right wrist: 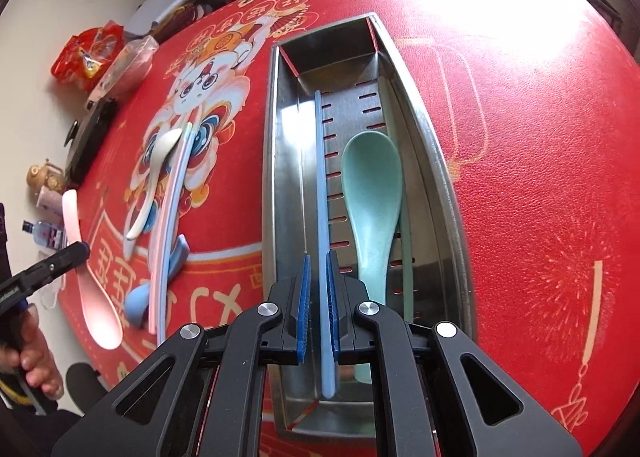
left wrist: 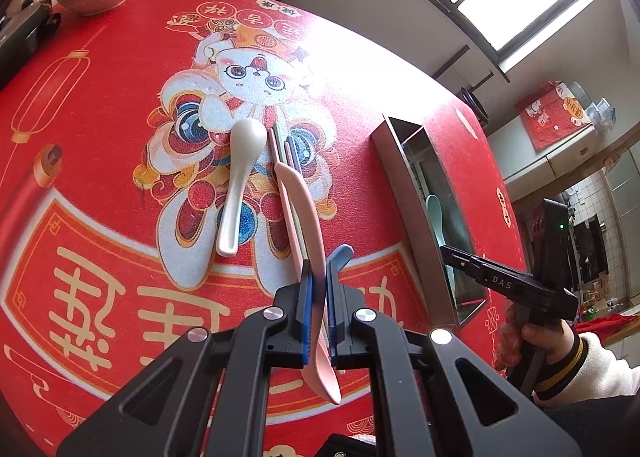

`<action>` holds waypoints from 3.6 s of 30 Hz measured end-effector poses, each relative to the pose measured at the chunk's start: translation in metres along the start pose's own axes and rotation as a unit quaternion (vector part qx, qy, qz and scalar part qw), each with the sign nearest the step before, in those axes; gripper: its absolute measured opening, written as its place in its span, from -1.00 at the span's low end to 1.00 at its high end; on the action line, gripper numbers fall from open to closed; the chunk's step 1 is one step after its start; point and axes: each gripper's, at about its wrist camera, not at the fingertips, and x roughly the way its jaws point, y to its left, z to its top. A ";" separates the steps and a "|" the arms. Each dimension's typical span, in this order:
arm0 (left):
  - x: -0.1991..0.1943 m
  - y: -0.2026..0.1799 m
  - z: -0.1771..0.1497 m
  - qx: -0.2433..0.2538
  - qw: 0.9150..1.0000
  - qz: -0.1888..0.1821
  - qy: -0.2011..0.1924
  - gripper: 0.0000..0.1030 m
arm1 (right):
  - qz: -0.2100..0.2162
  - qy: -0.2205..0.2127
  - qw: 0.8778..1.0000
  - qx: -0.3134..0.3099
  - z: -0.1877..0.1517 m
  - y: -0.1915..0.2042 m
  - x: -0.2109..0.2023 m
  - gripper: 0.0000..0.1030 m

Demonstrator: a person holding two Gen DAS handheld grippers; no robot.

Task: Organize utensils
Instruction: 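Carry the blue chopstick into the steel holder and open the right tool, then lower the pink spoon into the steel holder and open the left tool, then move the left tool to the white spoon and close on it, then lift the white spoon off the cloth with the left tool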

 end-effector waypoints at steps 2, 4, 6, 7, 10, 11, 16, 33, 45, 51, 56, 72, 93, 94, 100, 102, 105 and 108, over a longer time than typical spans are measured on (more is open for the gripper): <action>0.002 -0.005 0.003 0.003 1.000 -0.004 0.003 -0.88 | -0.005 -0.010 1.000 -0.003 0.000 0.000 -0.010 -0.82; 0.005 -0.013 0.006 0.008 1.000 -0.010 0.005 -0.88 | -0.010 -0.022 1.000 -0.004 0.001 0.000 -0.020 -0.73; 0.008 -0.022 0.010 0.016 1.000 -0.016 0.008 -0.88 | -0.015 -0.037 0.999 -0.004 0.001 -0.003 -0.031 -0.17; 0.010 -0.028 0.012 0.021 1.000 -0.020 0.010 -0.88 | -0.017 -0.046 0.999 -0.003 0.001 -0.004 -0.037 0.00; 0.018 -0.049 0.018 0.038 0.999 -0.034 0.017 -0.88 | -0.018 -0.066 0.998 -0.001 0.000 -0.009 -0.052 0.07; 0.022 -0.057 0.020 0.044 0.998 -0.039 0.021 -0.88 | -0.019 -0.069 0.997 0.002 0.000 -0.012 -0.056 0.12; 0.046 -0.099 0.026 0.081 0.994 -0.058 0.040 -0.88 | -0.018 -0.083 0.996 0.017 -0.004 -0.029 -0.070 0.39; 0.157 -0.161 0.033 0.022 0.990 -0.078 0.118 -0.88 | -0.034 -0.087 0.992 0.082 -0.018 -0.107 -0.097 0.69; 0.190 -0.173 0.025 0.025 0.986 -0.065 0.153 -0.88 | -0.032 -0.085 0.992 0.090 -0.017 -0.118 -0.097 0.69; 0.195 -0.185 0.028 0.050 0.983 -0.060 0.165 -0.80 | -0.034 -0.088 0.991 0.096 -0.019 -0.113 -0.099 0.69; 0.173 -0.184 0.035 0.077 0.985 -0.063 0.142 -0.61 | -0.036 -0.099 0.990 0.097 -0.017 -0.103 -0.102 0.69; 0.031 -0.055 0.025 0.127 0.989 0.076 -0.006 -0.43 | 0.017 -0.102 0.994 0.041 0.007 -0.007 -0.078 0.71; 0.054 0.027 0.028 0.066 0.992 0.110 0.003 -0.44 | -0.001 -0.037 0.999 -0.002 0.005 0.051 -0.041 0.71; 0.059 0.027 0.034 0.065 0.992 0.107 0.004 -0.44 | -0.004 -0.037 0.999 0.002 0.004 0.049 -0.041 0.71; 0.087 0.035 0.057 0.057 0.993 0.105 0.010 -0.45 | -0.023 -0.043 0.999 0.023 -0.002 0.035 -0.048 0.71; 0.090 0.037 0.061 0.062 0.993 0.102 0.005 -0.46 | -0.028 -0.044 0.998 0.032 -0.004 0.030 -0.050 0.71; 0.092 0.038 0.066 0.064 0.993 0.094 0.006 -0.60 | -0.035 -0.045 0.997 0.046 -0.006 0.023 -0.051 0.71; 0.094 0.038 0.068 0.066 0.994 0.088 0.007 -0.65 | -0.037 -0.047 0.997 0.054 -0.006 0.020 -0.053 0.71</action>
